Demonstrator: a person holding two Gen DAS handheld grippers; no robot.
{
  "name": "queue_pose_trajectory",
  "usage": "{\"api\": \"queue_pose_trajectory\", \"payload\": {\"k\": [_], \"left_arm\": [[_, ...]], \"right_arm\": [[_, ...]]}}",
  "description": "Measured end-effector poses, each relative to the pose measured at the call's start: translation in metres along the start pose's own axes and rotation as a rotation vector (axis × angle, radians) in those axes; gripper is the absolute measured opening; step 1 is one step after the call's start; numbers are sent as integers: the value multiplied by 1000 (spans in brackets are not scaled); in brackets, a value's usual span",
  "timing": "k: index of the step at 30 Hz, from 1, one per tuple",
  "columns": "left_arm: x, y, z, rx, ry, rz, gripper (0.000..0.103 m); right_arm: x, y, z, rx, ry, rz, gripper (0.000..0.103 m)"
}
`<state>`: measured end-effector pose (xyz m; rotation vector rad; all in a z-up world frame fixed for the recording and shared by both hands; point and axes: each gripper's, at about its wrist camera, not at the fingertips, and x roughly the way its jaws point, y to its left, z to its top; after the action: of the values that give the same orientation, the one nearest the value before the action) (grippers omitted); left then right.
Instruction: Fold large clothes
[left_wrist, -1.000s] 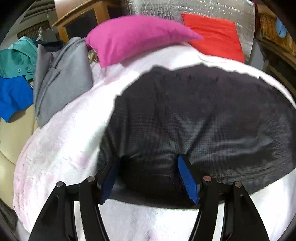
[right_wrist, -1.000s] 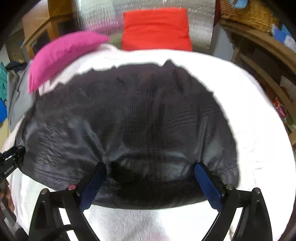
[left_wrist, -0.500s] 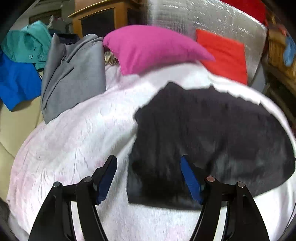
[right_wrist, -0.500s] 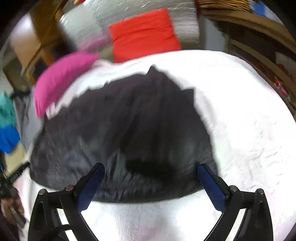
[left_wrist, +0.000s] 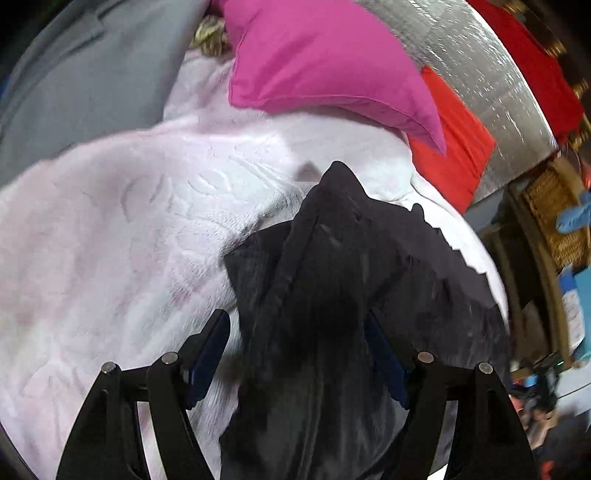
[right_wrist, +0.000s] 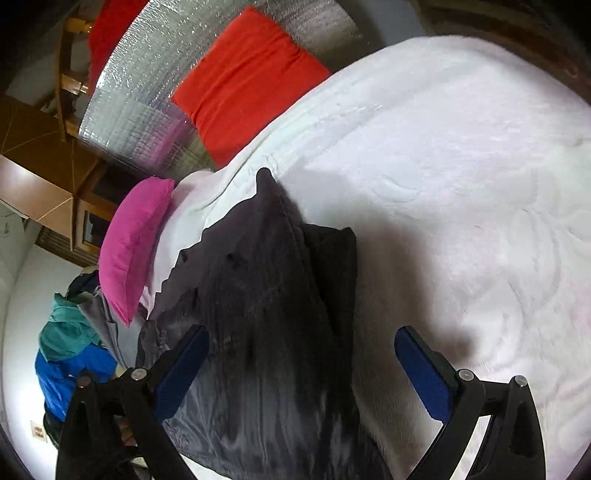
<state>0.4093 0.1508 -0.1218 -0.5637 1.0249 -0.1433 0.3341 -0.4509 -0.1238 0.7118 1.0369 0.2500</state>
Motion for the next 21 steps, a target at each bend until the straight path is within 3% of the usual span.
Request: {"api": "queue_pose_trajectory", "payload": {"k": [3,6,8,10,12,15,21], "left_arm": [[21,8,3,-46,75,-25,76],[31,1,0,6,67,1,75],[33,-9,-3,49,59,29,61],[35,-22,-4,98,57,85,44],[35,-31,-4,122,55,116,36],[40,-48,-9,187,26,207,36],[41,-61,-18,271,-21,285,46]], "right_arm": [[22,4,5,-23,37,15,102],[45,10,3,-60,98,14,96],[54,17,-3,-123,139,-49,67],[58,26,-3,-153,147,-80,53],[58,36,-3,-178,155,-103,39],[58,42,-4,-194,157,-147,42],[57,33,-4,-158,159,-125,68]]}}
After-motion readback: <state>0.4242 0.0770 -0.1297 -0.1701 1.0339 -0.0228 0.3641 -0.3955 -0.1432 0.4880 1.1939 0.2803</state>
